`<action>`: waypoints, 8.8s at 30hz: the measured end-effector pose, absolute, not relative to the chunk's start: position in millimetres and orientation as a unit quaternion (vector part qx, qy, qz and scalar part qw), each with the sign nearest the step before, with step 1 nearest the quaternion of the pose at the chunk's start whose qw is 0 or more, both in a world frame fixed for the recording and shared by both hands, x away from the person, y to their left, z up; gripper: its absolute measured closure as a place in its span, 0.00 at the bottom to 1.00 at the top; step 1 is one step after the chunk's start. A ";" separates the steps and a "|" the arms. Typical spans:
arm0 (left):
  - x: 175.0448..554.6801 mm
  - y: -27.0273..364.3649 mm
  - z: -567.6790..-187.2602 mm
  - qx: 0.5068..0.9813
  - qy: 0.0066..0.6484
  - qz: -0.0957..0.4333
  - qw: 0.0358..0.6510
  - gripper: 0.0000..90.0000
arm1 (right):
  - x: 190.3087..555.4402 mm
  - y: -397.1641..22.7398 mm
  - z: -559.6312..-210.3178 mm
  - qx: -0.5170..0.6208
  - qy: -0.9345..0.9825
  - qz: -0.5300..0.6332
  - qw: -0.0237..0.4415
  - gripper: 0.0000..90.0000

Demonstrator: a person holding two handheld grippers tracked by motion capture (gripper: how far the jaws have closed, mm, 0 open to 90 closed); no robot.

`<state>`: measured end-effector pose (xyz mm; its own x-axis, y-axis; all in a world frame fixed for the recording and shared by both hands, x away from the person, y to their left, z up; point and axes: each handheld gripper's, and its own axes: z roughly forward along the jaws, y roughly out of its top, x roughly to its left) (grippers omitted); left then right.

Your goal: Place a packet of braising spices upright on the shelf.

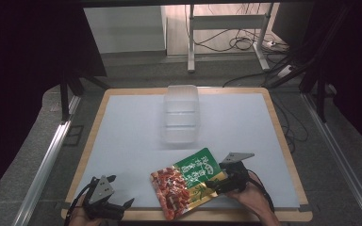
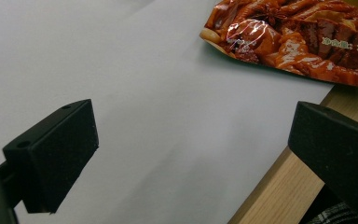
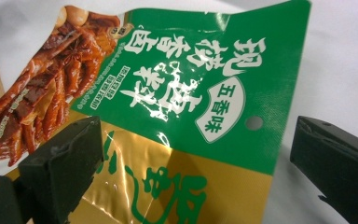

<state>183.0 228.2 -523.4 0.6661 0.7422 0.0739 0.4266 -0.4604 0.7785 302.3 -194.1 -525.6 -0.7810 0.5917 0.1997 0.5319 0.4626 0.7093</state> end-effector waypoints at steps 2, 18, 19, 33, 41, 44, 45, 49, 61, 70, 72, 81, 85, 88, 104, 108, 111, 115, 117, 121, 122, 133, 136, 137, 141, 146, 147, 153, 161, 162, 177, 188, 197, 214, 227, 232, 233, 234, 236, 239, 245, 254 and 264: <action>183.0 228.2 -523.4 0.830 0.352 0.207 0.381 0.02 | 307.0 -190.0 -527.7 0.329 0.863 0.383 0.027 0.07; 182.8 227.3 -523.6 0.831 0.350 0.209 0.378 0.02 | 310.0 -170.6 -513.5 0.294 0.884 0.351 0.099 0.76; 182.8 227.3 -523.6 0.831 0.350 0.209 0.378 0.02 | 310.0 -170.6 -513.5 0.294 0.884 0.351 0.099 0.76; 182.8 226.8 -523.7 0.832 0.350 0.210 0.377 0.02 | 309.6 -165.4 -506.2 0.304 0.881 0.353 0.085 0.99; 182.9 226.2 -523.9 0.833 0.350 0.211 0.374 0.02 | 307.0 -163.4 -494.1 0.295 0.879 0.362 0.091 0.98; 183.2 226.9 -523.8 0.831 0.352 0.210 0.376 0.02 | 309.5 -164.6 -482.5 0.297 0.875 0.376 0.074 0.98; 183.2 226.9 -523.8 0.831 0.352 0.210 0.376 0.02 | 309.5 -164.6 -482.5 0.297 0.875 0.376 0.074 0.98; 183.4 227.2 -523.8 0.830 0.356 0.210 0.375 0.02 | 310.3 -162.9 -470.4 0.291 0.873 0.387 0.061 0.98; 183.2 227.5 -523.6 0.827 0.362 0.214 0.373 0.02 | 314.7 -154.9 -434.2 0.270 0.859 0.435 0.009 0.98; 183.1 227.4 -523.4 0.829 0.359 0.217 0.370 0.02 | 314.5 -141.2 -400.8 0.242 0.858 0.454 -0.008 0.99; 183.0 227.3 -523.4 0.830 0.358 0.217 0.369 0.02 | 314.0 -138.8 -393.5 0.236 0.859 0.455 -0.008 0.99; 182.7 226.0 -523.8 0.831 0.355 0.220 0.368 0.02 | 312.1 -134.0 -365.0 0.220 0.858 0.465 0.002 0.99; 182.8 226.8 -523.7 0.829 0.357 0.219 0.370 0.02 | 312.9 -133.5 -352.1 0.217 0.860 0.462 0.022 0.99; 183.0 227.2 -523.7 0.828 0.359 0.219 0.370 0.02 | 317.2 -135.8 -346.6 0.221 0.859 0.461 0.033 0.99; 184.2 229.8 -523.5 0.817 0.381 0.222 0.373 0.02 | 346.5 -152.0 -321.9 0.244 0.838 0.487 0.043 0.99; 184.1 229.5 -523.5 0.817 0.381 0.223 0.372 0.02 | 350.5 -153.0 -317.6 0.244 0.835 0.491 0.043 0.99; 184.0 228.9 -523.7 0.817 0.381 0.223 0.370 0.02 | 355.5 -154.4 -312.7 0.249 0.832 0.493 0.045 0.99; 184.0 228.7 -523.7 0.817 0.382 0.224 0.370 0.02 | 361.9 -156.3 -304.0 0.255 0.825 0.502 0.048 0.99; 184.0 228.8 -523.7 0.817 0.382 0.224 0.369 0.02 | 364.2 -156.4 -300.5 0.258 0.822 0.505 0.050 0.99; 184.1 228.9 -523.6 0.817 0.383 0.225 0.369 0.02 | 368.7 -155.6 -294.3 0.261 0.818 0.510 0.052 0.99; 184.0 228.8 -523.7 0.817 0.383 0.225 0.369 0.02 | 370.6 -155.3 -292.2 0.262 0.817 0.511 0.053 0.99; 183.8 228.6 -523.7 0.818 0.381 0.226 0.368 0.02 | 391.3 -147.7 -273.7 0.269 0.807 0.521 0.068 0.99; 183.9 229.0 -523.6 0.818 0.381 0.225 0.367 0.02 | 398.5 -145.0 -268.0 0.270 0.803 0.525 0.075 0.99; 183.9 229.0 -523.6 0.818 0.381 0.225 0.367 0.02 | 398.5 -145.0 -268.0 0.270 0.803 0.525 0.075 0.99; 184.0 229.3 -523.7 0.817 0.382 0.224 0.369 0.02 | 406.9 -142.0 -264.0 0.275 0.802 0.524 0.081 0.99; 184.2 229.5 -523.7 0.817 0.383 0.224 0.370 0.02 | 420.6 -135.7 -261.6 0.281 0.797 0.528 0.088 0.99; 184.2 229.5 -523.7 0.816 0.383 0.223 0.370 0.02 | 422.3 -134.4 -261.4 0.281 0.797 0.528 0.089 0.99; 184.3 230.0 -523.7 0.816 0.383 0.223 0.370 0.02 | 437.7 -125.2 -260.6 0.283 0.795 0.527 0.102 0.99; 184.1 230.0 -523.9 0.815 0.384 0.222 0.372 0.02 | 457.2 -113.0 -270.7 0.281 0.796 0.525 0.106 0.99; 184.2 230.1 -523.9 0.815 0.384 0.222 0.373 0.02 | 459.3 -111.8 -273.2 0.281 0.797 0.525 0.104 0.99; 183.6 228.9 -524.0 0.818 0.381 0.224 0.369 0.02 | 467.6 -95.2 -304.2 0.273 0.826 0.485 0.083 0.99; 183.9 229.5 -523.9 0.818 0.382 0.223 0.367 0.02 | 475.5 -83.2 -327.0 0.276 0.845 0.451 0.081 0.99; 183.6 228.5 -523.9 0.820 0.381 0.225 0.364 0.02 | 480.0 -75.4 -343.2 0.282 0.853 0.432 0.079 0.98; 183.4 227.3 -524.2 0.822 0.378 0.227 0.361 0.02 | 479.6 -67.0 -350.0 0.274 0.857 0.422 0.113 0.93; 182.5 224.9 -524.6 0.826 0.371 0.232 0.355 0.03 | 476.0 -75.2 -347.0 0.276 0.851 0.428 0.131 0.73; 182.5 225.1 -524.5 0.826 0.371 0.233 0.355 0.03 | 473.1 -78.5 -344.7 0.275 0.848 0.427 0.150 0.55; 182.5 225.2 -524.5 0.826 0.371 0.233 0.355 0.03 | 473.0 -78.8 -344.5 0.275 0.848 0.427 0.151 0.53; 182.6 225.4 -524.4 0.826 0.371 0.232 0.355 0.03 | 472.7 -79.3 -344.2 0.275 0.847 0.428 0.152 0.51; 182.6 225.5 -524.4 0.825 0.372 0.232 0.356 0.03 | 472.1 -80.3 -342.9 0.274 0.846 0.431 0.153 0.46; 182.6 225.6 -524.4 0.825 0.372 0.232 0.356 0.03 | 471.3 -81.4 -340.7 0.272 0.844 0.433 0.159 0.40; 182.8 225.7 -524.4 0.826 0.372 0.231 0.355 0.03 | 468.6 -84.3 -338.6 0.278 0.840 0.437 0.162 0.29; 182.7 225.1 -524.6 0.826 0.372 0.232 0.355 0.03 | 465.3 -92.8 -340.8 0.280 0.838 0.438 0.165 0.16; 182.5 224.6 -524.7 0.827 0.370 0.232 0.353 0.03 | 460.2 -100.0 -341.8 0.278 0.840 0.439 0.157 0.10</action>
